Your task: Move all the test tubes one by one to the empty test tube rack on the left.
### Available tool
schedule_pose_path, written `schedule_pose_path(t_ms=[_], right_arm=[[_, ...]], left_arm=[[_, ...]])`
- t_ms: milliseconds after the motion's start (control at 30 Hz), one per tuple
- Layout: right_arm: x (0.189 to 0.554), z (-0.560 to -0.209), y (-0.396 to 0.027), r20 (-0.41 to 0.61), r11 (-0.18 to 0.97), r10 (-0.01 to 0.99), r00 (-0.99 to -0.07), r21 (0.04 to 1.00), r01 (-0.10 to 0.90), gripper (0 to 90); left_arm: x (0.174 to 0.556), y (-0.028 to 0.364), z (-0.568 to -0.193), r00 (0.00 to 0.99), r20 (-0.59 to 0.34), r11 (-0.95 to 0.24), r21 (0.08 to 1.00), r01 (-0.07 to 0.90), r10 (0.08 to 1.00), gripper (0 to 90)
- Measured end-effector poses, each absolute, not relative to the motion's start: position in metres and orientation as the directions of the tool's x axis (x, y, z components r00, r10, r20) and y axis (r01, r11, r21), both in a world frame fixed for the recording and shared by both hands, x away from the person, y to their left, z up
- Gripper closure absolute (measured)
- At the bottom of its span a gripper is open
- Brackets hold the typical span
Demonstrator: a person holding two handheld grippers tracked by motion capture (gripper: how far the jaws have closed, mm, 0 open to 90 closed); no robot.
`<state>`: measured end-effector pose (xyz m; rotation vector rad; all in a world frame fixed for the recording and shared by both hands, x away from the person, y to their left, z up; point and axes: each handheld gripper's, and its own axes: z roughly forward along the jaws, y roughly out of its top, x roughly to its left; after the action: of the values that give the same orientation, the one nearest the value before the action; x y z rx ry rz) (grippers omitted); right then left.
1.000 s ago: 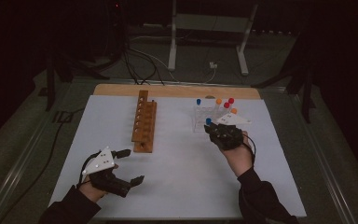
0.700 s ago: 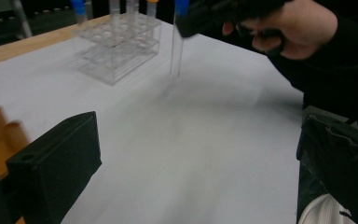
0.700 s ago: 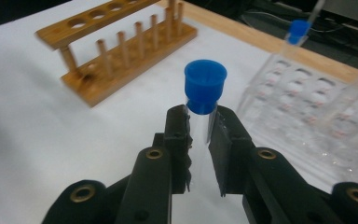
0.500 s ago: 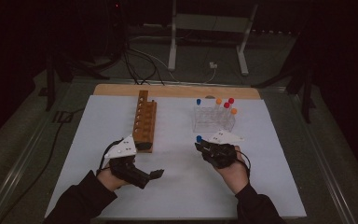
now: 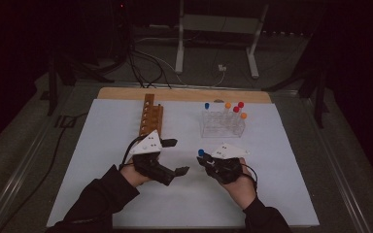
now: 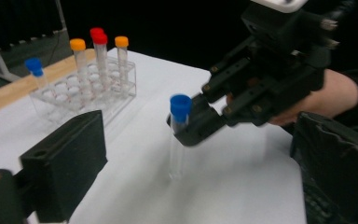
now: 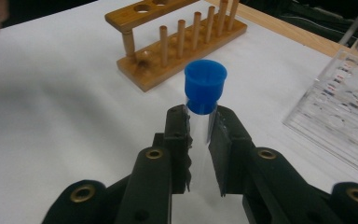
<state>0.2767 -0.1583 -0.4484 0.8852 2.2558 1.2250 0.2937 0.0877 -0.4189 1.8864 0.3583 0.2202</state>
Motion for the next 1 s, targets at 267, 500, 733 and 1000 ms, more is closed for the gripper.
schedule_pose_path(t_ms=[267,500,733,1000], right_arm=[[0.271,-0.446,-0.156,-0.061,0.411,0.689,-0.722,0.853,0.321,76.8],[0.27,-0.446,-0.154,-0.062,0.416,0.681,-0.729,0.852,0.316,76.8],[0.269,-0.446,-0.154,-0.054,0.411,0.681,-0.73,0.854,0.32,76.8],[0.269,-0.445,-0.154,-0.049,0.407,0.679,-0.732,0.856,0.319,76.8]], left_arm=[[0.302,0.07,-0.423,0.935,-0.019,-0.305,0.943,0.134,0.353,20.1],[0.304,0.057,-0.428,0.933,0.003,-0.336,0.933,0.126,0.359,36.9],[0.305,0.053,-0.432,0.932,0.016,-0.347,0.93,0.119,0.362,51.0],[0.307,0.051,-0.434,0.934,0.017,-0.354,0.928,0.118,0.357,66.8]])
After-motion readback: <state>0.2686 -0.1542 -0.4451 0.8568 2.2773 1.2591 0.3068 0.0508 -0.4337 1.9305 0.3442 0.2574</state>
